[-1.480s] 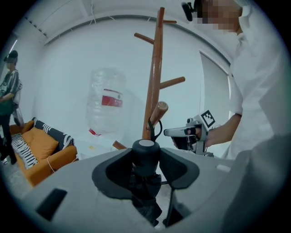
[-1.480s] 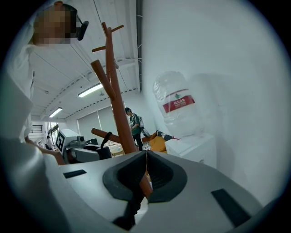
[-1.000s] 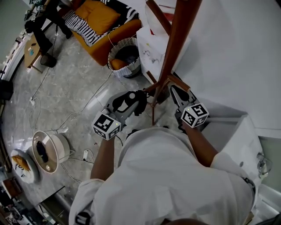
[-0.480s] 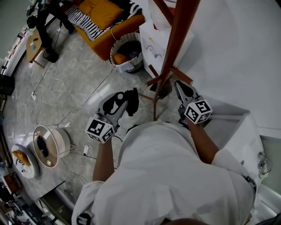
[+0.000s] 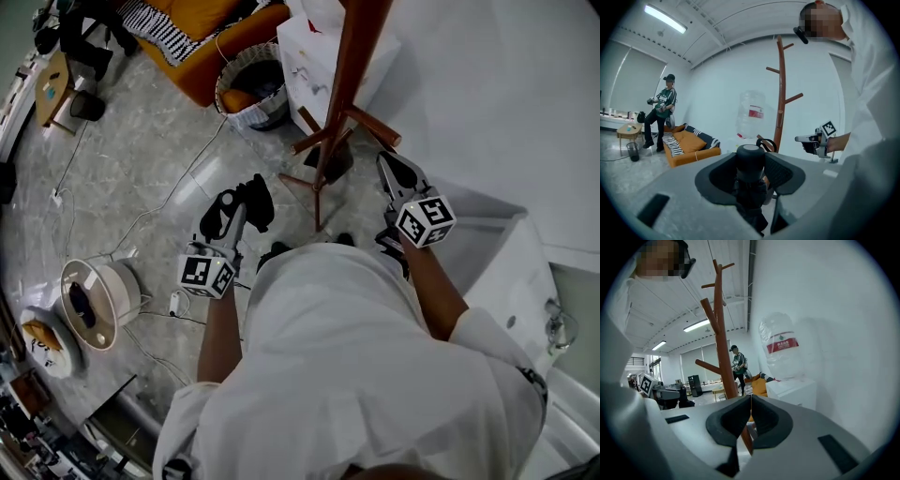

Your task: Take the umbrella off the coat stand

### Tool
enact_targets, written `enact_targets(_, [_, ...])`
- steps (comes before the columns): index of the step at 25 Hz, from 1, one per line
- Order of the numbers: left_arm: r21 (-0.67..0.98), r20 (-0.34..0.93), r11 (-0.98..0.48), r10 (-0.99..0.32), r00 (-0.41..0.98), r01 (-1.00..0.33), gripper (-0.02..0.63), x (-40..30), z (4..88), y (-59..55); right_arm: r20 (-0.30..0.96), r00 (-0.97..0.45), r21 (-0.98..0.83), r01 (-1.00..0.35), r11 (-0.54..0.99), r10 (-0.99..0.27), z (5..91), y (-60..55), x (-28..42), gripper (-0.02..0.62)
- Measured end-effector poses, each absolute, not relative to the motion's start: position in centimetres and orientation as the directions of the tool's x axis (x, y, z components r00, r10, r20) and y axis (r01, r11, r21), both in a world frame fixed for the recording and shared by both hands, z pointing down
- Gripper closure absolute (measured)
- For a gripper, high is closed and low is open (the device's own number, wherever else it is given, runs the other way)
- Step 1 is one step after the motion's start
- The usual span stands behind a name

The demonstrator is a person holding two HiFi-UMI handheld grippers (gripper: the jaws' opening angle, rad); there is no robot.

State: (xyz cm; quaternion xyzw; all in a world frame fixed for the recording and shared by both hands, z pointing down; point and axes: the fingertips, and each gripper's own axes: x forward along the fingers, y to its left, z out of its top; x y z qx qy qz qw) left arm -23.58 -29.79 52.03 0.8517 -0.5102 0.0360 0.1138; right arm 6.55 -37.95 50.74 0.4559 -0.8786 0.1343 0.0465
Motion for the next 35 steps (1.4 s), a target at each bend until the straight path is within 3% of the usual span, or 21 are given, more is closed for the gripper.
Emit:
enact_targets(13, [0.229,0.212,-0.439,-0.848,0.485,-0.869,0.414,-22.2,56.1,-28.2,0.232,-0.528,-0.194,-0.848,0.493,-0.817,52.3,-35.6,10.0,0.581])
enact_targets(35, [0.227,0.17,-0.485,-0.834,0.525,-0.845,0.414,-20.3,54.0,-28.6,0.203,-0.551,-0.215,-0.832,0.512,-0.809,51.8,-35.7,10.2,0.581])
